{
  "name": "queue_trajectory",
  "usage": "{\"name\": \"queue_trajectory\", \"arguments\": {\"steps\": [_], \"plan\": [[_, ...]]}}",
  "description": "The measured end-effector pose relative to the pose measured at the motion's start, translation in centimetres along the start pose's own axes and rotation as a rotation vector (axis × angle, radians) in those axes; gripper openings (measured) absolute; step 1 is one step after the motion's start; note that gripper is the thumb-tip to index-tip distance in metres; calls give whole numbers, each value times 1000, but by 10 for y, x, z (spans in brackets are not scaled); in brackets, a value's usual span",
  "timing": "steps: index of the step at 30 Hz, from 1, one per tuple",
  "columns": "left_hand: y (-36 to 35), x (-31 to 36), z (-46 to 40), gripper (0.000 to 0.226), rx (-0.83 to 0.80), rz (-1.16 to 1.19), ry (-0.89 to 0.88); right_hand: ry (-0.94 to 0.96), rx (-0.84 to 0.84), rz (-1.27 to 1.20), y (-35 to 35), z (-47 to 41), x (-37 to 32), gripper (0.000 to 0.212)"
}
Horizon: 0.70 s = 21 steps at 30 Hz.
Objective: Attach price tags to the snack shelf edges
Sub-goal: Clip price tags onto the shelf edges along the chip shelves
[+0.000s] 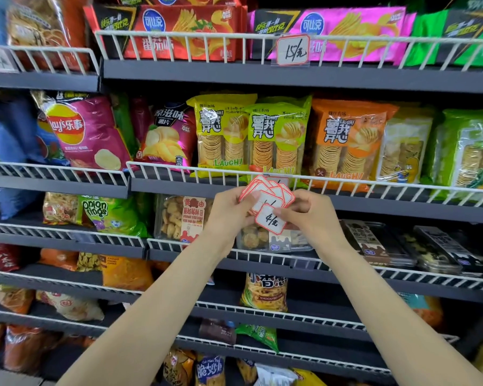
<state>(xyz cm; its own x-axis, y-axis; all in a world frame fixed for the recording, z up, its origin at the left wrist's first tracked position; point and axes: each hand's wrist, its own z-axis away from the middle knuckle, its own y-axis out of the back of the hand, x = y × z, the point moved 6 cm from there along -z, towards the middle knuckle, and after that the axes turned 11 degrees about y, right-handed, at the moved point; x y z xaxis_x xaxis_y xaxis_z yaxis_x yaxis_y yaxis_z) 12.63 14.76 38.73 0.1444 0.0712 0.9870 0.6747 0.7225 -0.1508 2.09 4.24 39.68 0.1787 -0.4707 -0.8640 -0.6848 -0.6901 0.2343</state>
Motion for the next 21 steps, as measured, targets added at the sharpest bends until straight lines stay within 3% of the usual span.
{"name": "queue_trajectory", "arguments": {"steps": [8, 16, 21], "plan": [[15, 3, 2, 12, 58, 95, 26, 14, 26, 131, -12, 0, -1, 47], [20, -6, 0, 15, 13, 197, 122, -51, -30, 135, -17, -2, -2, 32], [25, -3, 1, 21, 46, 84, 108, 12, 27, 232, -12, -2, -8, 33]]}}
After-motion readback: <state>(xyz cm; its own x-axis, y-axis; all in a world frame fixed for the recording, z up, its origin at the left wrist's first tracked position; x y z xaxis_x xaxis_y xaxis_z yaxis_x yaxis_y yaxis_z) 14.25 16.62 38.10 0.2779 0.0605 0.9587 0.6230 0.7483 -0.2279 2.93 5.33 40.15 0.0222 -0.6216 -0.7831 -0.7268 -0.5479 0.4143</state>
